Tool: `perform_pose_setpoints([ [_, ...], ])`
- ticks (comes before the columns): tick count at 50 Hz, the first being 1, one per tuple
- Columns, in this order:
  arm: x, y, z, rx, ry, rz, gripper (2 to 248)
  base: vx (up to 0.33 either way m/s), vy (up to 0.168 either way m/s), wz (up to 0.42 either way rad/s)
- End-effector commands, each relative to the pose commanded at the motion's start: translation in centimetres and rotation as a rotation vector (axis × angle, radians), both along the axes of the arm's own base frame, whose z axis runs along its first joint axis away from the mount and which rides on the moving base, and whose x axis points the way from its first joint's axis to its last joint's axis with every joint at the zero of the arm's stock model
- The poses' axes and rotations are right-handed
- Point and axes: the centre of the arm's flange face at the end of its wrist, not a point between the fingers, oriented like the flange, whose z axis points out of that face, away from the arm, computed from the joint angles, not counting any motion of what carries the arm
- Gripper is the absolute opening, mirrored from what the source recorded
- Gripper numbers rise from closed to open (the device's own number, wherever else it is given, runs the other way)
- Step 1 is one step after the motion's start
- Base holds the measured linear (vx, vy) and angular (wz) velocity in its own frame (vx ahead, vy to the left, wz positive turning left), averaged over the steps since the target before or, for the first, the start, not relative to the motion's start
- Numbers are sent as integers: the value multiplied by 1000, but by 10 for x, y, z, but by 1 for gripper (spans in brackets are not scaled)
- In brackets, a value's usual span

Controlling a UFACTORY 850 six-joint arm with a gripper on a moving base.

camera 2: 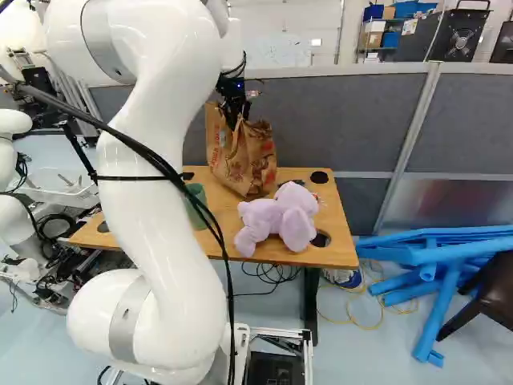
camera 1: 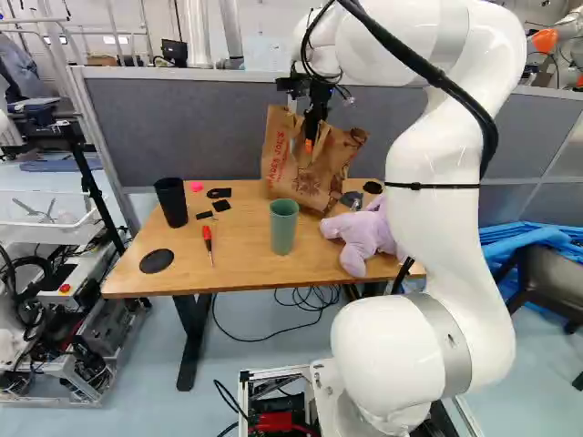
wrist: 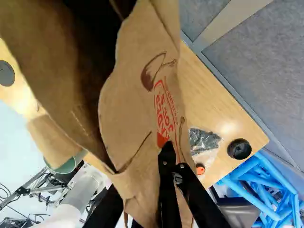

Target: Pick up the bag on the ground and place it on the table

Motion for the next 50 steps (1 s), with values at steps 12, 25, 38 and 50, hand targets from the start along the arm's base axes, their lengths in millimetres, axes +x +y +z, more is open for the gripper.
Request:
perform_pose_setpoints([
  [12,0,0,0,0,0,0,66,0,0,0],
  [25,0,0,0,0,0,0,136,0,0,0],
  [38,0,0,1,0,-1,0,244,0,0,0],
  [50,-6,0,16,0,-26,0,247,0,0,0],
])
